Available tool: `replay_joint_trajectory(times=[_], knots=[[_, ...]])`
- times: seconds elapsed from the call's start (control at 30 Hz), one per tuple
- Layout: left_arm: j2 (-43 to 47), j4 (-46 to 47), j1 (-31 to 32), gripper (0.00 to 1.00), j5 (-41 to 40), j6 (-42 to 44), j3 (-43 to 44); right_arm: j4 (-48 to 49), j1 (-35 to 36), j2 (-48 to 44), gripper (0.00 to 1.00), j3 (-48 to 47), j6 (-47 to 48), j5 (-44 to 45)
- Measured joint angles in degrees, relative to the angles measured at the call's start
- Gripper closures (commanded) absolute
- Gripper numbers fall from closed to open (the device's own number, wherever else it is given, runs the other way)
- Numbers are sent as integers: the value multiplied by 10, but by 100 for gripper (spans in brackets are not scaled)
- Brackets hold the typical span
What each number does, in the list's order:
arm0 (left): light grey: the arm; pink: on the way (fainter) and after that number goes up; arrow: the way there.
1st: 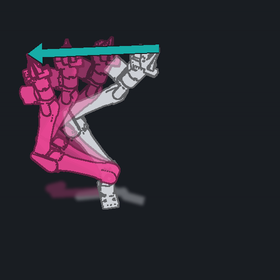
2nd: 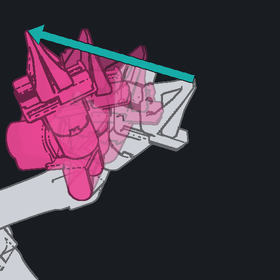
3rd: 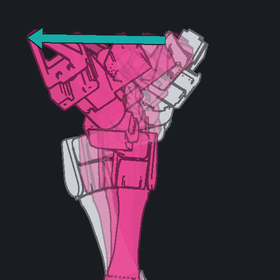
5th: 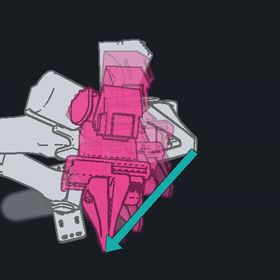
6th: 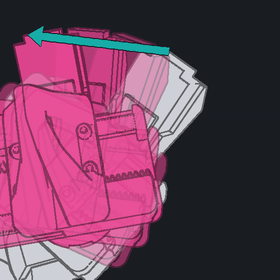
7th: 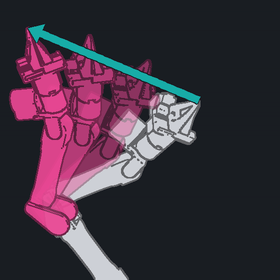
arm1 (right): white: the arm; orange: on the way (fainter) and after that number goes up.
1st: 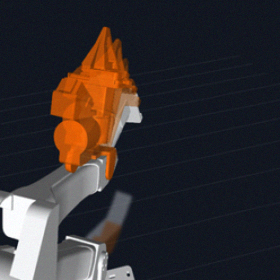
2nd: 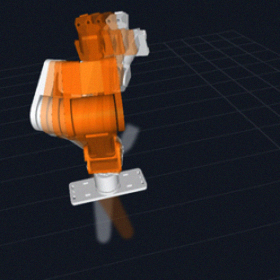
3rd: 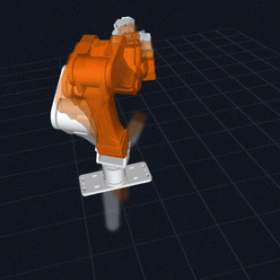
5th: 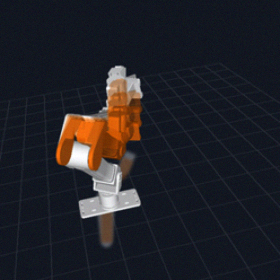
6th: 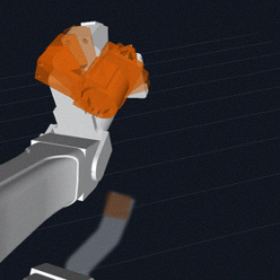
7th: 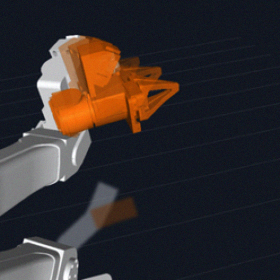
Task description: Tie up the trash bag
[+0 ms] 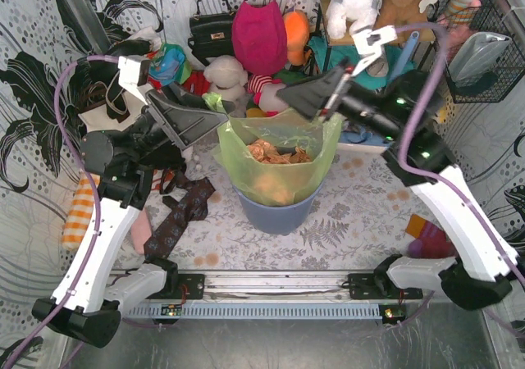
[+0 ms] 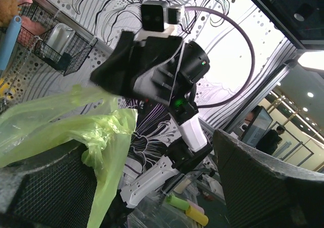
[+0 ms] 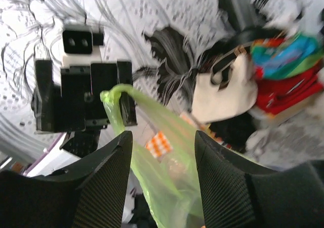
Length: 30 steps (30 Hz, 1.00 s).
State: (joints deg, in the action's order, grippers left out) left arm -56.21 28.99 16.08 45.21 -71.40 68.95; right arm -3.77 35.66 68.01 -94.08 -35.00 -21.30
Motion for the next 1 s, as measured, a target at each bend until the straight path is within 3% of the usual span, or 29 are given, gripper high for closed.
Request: replay_joint_trajectory(times=[0.17, 0.43, 0.83, 1.0], knots=[[-3, 24, 0, 4, 4, -14, -3, -27, 88, 80, 48, -34, -4, -6], [-2, 37, 0, 3, 9, -22, -3, -29, 163, 132, 50, -104, 5, 10], [8, 16, 0, 3, 9, -13, -2, -45, 195, 169, 54, -167, 44, 63], [8, 4, 0, 3, 9, -12, -2, -52, 196, 185, 67, -183, 56, 80]])
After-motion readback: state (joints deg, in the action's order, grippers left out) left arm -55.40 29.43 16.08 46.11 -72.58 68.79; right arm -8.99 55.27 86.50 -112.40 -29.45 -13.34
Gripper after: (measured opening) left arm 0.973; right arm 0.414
